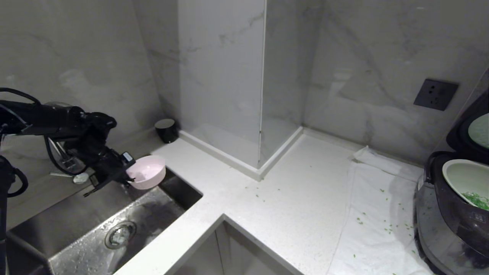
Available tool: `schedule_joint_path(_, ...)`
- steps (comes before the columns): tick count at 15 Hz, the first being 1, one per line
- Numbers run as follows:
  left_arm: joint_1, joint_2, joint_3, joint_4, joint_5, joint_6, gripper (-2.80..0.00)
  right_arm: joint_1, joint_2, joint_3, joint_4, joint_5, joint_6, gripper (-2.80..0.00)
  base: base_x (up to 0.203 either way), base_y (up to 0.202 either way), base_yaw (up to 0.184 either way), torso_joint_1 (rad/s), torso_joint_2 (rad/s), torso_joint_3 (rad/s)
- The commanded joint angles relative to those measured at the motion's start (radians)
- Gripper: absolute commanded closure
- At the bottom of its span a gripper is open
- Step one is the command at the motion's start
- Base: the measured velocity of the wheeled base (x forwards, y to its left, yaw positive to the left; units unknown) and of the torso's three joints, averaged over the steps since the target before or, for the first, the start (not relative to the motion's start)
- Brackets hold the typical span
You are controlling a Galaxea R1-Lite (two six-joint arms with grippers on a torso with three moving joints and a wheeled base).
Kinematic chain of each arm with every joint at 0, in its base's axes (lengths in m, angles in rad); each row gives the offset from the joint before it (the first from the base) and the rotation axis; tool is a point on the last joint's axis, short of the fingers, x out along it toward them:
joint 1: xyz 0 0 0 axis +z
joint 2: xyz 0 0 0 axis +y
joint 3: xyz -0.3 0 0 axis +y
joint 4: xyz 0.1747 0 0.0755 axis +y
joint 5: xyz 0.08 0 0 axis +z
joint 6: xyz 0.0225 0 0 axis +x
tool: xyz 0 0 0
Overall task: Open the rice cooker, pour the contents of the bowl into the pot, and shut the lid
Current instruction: Place the bowl on the table
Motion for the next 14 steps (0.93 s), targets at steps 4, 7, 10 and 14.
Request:
schedule_joint_path(4, -0.230, -0.035, 0.021, 0.005, 0.002, -0.082, 0.00, 0.000, 0.000, 0.002, 0.000, 0.000, 0.000, 0.00, 0.000, 0.000, 0.000, 0.000, 0.00, 0.000)
schedule_joint_path(7, -0.348, 0.036, -0.016, 0.004, 0.015, -0.123, 0.00, 0.001, 0.000, 0.002, 0.000, 0.000, 0.000, 0.00, 0.000, 0.000, 0.000, 0.000, 0.00, 0.000)
schedule_joint_path(10, -0.425, 0.127, -0.106, 0.004, 0.043, -0.145, 0.00, 0.000, 0.000, 0.002, 0.000, 0.000, 0.000, 0.00, 0.000, 0.000, 0.000, 0.000, 0.00, 0.000)
schedule_joint_path(14, -0.498, 0.203, -0.151, -0.055, 0.090, -0.144, 0.00, 0.001, 0.000, 0.002, 0.000, 0.000, -0.001, 0.00, 0.000, 0.000, 0.000, 0.000, 0.00, 0.000)
